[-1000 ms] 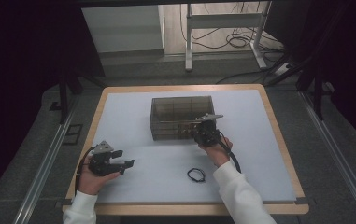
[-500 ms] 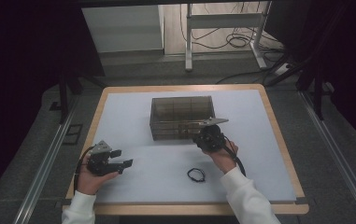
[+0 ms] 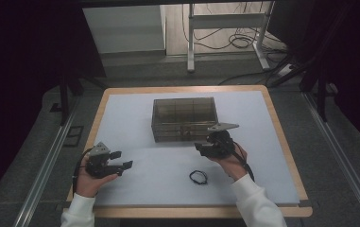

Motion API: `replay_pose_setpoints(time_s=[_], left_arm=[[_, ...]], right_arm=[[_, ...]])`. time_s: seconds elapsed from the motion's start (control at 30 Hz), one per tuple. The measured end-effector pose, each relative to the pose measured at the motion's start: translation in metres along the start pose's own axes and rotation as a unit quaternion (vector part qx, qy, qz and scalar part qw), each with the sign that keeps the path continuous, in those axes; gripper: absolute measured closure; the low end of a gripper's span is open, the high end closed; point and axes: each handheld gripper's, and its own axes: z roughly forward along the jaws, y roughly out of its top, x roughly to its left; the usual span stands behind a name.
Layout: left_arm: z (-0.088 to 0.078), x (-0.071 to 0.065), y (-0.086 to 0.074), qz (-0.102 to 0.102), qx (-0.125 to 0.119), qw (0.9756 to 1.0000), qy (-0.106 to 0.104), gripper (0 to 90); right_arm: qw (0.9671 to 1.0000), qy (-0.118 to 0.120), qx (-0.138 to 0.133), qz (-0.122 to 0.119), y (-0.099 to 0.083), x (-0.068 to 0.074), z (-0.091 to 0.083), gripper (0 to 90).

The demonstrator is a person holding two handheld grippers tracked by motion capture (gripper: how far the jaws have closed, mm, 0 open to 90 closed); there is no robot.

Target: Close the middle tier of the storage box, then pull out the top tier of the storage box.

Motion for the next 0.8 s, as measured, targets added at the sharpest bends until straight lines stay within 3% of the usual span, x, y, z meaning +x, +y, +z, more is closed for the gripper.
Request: replay_pose_setpoints(time_s=[0.2, 0.5, 0.8], left_arm=[[0.0027, -0.0053, 0.0032, 0.01, 0.001, 0.9999, -0.004, 29.2], [0.0065, -0.0052, 0.0014, 0.005, 0.004, 0.9999, -0.009, 29.2], [0.0082, -0.0072, 0.0022, 0.007, 0.004, 0.9999, -0.013, 29.0]], right_arm=[[1.0, 0.003, -0.007, 0.001, -0.0036, -0.0017, -0.0035, 41.9], [0.9999, 0.002, -0.01, 0.006, -0.0082, -0.0036, -0.0063, 41.0], [0.9995, -0.019, -0.014, -0.021, -0.0055, 0.0043, -0.0081, 41.5]])
